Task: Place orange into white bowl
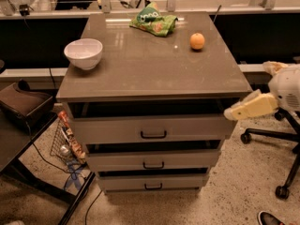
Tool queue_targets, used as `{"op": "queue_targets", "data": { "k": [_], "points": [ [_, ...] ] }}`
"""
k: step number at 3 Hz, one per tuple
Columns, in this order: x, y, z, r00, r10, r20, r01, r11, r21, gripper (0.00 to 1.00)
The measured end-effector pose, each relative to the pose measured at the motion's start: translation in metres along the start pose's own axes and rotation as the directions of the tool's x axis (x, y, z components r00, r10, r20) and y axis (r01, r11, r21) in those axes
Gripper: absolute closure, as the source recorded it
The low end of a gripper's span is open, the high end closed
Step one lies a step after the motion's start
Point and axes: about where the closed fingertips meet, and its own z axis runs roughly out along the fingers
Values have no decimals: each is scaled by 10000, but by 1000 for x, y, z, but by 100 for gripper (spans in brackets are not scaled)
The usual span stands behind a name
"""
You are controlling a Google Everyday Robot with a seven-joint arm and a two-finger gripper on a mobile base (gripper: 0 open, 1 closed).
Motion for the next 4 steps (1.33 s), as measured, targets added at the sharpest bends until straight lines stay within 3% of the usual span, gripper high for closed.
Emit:
{"op": "queue_targets", "data": {
  "k": [1,2,3,4],
  "points": [
    [-11,-25,17,9943,278,1026,-388,9935,1070,0],
    [-21,-46,14,9908,196,1340,-450,9809,1892,0],
    [-22,-45,16,9888,290,1466,-567,9804,1885,0],
    [-25,-46,26,9766,732,2023,-1118,9761,1862,0]
  ]
}}
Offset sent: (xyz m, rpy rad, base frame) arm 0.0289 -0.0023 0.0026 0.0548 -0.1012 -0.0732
